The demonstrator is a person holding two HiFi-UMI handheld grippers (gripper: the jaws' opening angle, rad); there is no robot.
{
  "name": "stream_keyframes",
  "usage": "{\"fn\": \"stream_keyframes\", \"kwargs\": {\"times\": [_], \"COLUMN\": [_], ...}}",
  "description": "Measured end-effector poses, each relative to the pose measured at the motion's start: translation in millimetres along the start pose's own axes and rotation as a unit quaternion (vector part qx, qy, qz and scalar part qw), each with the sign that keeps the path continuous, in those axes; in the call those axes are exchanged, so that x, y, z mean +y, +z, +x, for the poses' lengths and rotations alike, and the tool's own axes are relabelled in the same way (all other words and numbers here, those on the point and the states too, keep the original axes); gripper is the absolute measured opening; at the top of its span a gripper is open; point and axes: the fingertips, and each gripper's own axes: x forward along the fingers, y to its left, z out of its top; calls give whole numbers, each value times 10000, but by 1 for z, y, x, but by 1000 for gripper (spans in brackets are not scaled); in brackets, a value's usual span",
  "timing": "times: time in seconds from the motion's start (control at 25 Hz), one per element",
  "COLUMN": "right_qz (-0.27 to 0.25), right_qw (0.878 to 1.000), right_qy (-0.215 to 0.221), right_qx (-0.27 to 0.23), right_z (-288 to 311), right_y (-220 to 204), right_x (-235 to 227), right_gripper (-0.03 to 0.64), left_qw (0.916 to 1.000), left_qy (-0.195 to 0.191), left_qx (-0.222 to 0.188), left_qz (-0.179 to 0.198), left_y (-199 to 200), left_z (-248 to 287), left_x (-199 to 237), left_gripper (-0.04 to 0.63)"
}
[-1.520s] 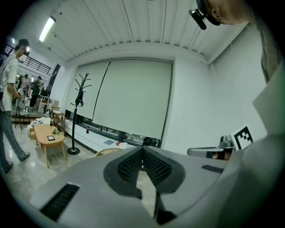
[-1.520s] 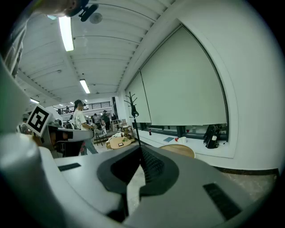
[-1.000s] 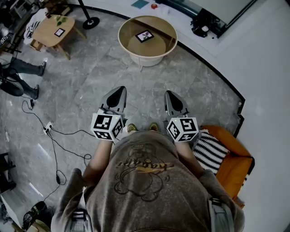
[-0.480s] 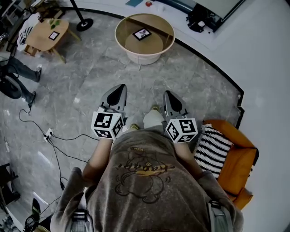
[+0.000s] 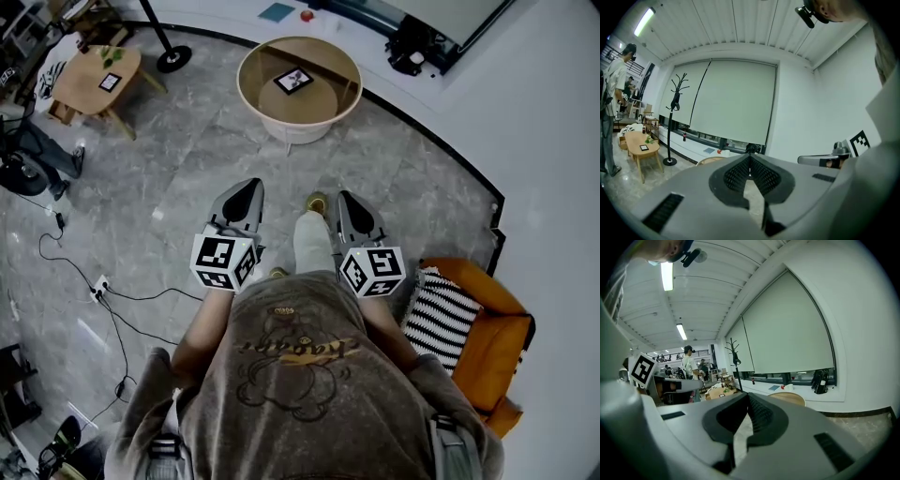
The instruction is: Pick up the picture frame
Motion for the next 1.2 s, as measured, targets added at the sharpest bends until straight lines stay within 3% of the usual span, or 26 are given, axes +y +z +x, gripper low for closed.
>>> {"fn": "stream_keyframes", "kwargs": {"times": [0.44,1.2], "right_qz": [128,178], "right_qw": [9999,9993], "right_qy": [53,199], "right_qx": [96,264], "right_z": [46,163], "right_y": [4,42], "right_x": [-24,-86], "right_gripper": [18,18], "left_qw": [10000,9996], "left_qy": [-14,-70], "left_qx": [89,265], "left_qz": [-18,-74], "left_y": [4,36], "left_z": [44,169], "left_x": [18,68], "left_gripper": [18,18]}}
